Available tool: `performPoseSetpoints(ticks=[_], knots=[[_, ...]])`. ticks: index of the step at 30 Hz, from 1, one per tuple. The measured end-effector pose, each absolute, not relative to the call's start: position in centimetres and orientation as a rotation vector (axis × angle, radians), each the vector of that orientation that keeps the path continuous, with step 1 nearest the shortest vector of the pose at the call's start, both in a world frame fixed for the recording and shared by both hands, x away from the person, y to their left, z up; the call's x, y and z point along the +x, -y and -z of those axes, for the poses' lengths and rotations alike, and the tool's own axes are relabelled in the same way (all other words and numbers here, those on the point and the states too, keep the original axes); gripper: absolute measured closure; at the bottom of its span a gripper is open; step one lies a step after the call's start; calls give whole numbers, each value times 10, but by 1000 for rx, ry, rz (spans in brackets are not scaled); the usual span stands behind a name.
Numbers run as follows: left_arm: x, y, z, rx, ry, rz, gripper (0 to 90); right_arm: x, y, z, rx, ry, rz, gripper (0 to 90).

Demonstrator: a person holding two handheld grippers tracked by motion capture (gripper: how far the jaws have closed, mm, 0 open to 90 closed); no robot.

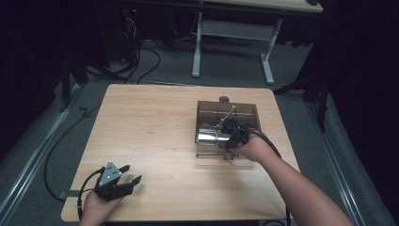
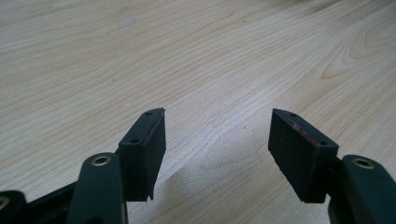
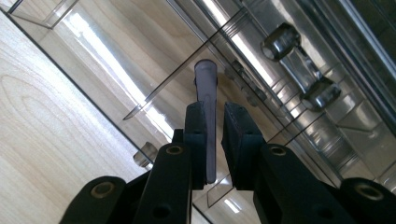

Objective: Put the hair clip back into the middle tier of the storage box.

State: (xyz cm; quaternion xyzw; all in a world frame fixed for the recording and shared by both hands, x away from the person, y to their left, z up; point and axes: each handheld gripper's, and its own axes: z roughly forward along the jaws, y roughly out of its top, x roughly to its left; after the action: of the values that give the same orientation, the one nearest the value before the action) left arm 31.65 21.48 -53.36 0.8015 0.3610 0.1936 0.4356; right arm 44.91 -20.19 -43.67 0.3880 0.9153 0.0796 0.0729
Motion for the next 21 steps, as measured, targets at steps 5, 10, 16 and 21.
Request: performPoseSetpoints(ticks=[5, 10, 16, 21], knots=[[317, -215, 534, 1996, -897, -479, 373, 445, 204, 435, 1171, -2753, -245, 797], [317, -215, 534, 1998, -896, -477, 374, 437, 208, 433, 1226, -2752, -257, 799], [317, -214, 534, 1999, -896, -477, 374, 429, 218, 430, 1261, -2747, -278, 805], [317, -214, 533, 2004, -897, -477, 374, 419, 227, 426, 1267, -2742, -296, 810]])
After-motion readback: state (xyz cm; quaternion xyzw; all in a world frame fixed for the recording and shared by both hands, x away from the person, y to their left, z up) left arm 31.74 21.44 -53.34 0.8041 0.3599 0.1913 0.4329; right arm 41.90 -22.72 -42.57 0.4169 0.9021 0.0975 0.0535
